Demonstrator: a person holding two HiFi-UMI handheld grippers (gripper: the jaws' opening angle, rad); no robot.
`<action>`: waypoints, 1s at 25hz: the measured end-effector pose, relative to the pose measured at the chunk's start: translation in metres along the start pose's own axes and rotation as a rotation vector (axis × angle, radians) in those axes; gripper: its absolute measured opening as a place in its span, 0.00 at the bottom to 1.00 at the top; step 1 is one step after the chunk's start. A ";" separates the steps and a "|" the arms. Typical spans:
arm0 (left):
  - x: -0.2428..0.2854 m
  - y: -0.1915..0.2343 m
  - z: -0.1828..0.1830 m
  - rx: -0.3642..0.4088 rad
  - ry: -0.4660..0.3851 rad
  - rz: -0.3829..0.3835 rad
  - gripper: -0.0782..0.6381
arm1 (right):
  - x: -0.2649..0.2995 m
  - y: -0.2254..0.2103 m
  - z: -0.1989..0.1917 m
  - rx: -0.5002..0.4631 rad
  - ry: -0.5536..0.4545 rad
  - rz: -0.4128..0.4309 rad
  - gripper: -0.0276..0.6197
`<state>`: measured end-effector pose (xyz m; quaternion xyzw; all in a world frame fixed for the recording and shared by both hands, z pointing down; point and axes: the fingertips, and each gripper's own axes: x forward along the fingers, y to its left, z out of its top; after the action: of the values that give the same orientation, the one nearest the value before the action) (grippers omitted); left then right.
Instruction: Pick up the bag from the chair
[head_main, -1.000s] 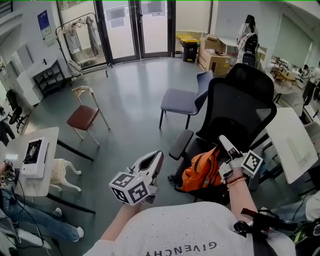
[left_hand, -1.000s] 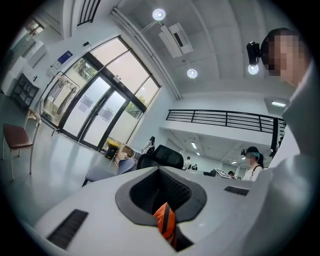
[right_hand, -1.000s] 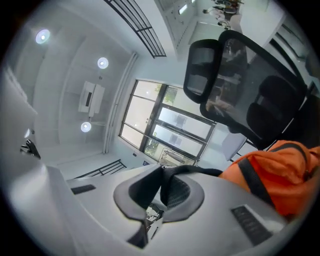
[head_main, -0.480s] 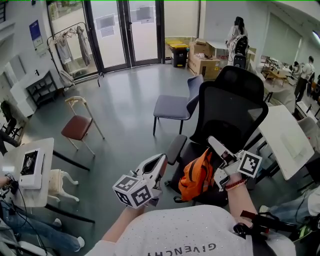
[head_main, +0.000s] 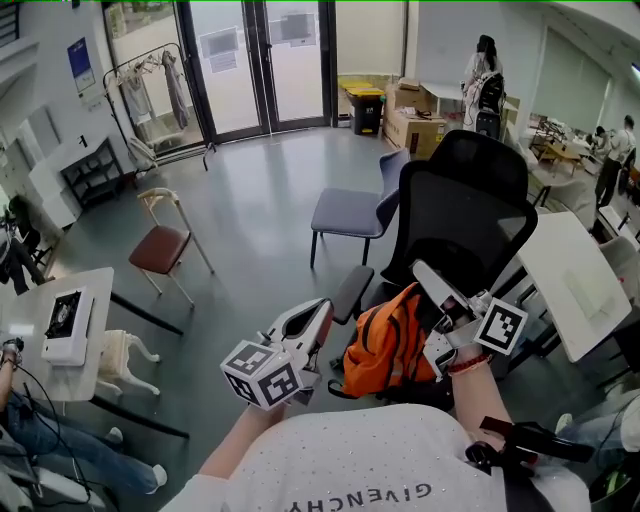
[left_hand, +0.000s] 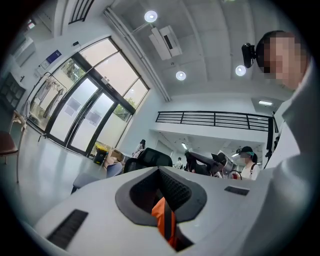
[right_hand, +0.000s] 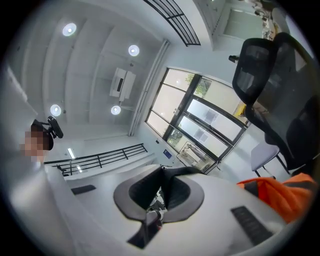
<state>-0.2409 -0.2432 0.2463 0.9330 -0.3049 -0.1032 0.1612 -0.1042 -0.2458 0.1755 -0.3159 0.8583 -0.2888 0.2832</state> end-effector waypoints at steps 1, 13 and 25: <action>0.001 -0.004 0.000 0.007 0.001 -0.002 0.11 | -0.002 0.002 -0.001 0.002 0.006 0.008 0.04; 0.021 -0.077 -0.023 0.009 0.011 -0.005 0.11 | -0.070 0.028 -0.010 -0.007 0.078 0.009 0.04; 0.029 -0.151 -0.075 0.004 0.064 0.012 0.11 | -0.177 0.022 -0.017 0.000 0.087 -0.115 0.04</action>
<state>-0.1152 -0.1283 0.2578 0.9342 -0.3055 -0.0718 0.1697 -0.0107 -0.1016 0.2264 -0.3516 0.8502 -0.3183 0.2285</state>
